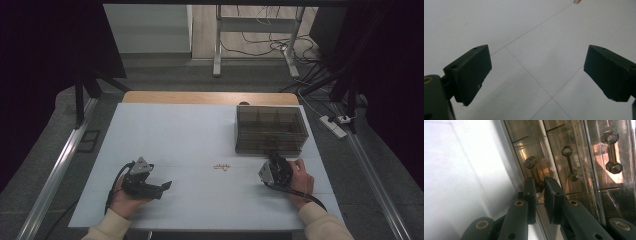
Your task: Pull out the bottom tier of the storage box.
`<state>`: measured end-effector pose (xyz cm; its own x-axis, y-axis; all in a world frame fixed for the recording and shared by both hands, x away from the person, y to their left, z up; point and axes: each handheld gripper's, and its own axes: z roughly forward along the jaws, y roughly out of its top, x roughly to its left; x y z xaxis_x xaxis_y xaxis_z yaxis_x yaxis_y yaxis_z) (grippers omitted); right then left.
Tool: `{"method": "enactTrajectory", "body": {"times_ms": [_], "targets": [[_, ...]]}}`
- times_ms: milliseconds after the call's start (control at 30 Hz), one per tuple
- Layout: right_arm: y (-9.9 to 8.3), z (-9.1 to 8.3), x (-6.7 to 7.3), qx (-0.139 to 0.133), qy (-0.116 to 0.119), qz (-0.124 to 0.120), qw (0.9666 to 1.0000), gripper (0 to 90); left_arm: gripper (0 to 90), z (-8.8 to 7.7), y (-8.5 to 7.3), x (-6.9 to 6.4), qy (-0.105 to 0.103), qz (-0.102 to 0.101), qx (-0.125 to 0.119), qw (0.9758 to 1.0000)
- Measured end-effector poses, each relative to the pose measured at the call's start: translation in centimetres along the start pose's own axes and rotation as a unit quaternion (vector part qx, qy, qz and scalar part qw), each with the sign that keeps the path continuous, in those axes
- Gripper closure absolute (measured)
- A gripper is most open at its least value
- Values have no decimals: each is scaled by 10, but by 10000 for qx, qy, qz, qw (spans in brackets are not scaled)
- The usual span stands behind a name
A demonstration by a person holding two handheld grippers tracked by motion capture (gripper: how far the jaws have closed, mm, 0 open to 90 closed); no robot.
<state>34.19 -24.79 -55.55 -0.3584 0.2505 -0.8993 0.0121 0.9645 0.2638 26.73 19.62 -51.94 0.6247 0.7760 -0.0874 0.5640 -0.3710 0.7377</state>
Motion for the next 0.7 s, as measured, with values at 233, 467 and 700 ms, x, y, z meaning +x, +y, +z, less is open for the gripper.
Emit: {"method": "enactTrajectory", "body": {"times_ms": [233,467,700], "targets": [[-2,-5,1,-17,43,-20,10000,791,71,0,0,0,5,4,-4,10000],[-2,-8,3,-24,60,-44,10000,789,71,0,0,0,0,6,-1,10000],[-2,-7,3,-39,69,-28,10000,788,71,0,0,0,3,9,0,10000]]}}
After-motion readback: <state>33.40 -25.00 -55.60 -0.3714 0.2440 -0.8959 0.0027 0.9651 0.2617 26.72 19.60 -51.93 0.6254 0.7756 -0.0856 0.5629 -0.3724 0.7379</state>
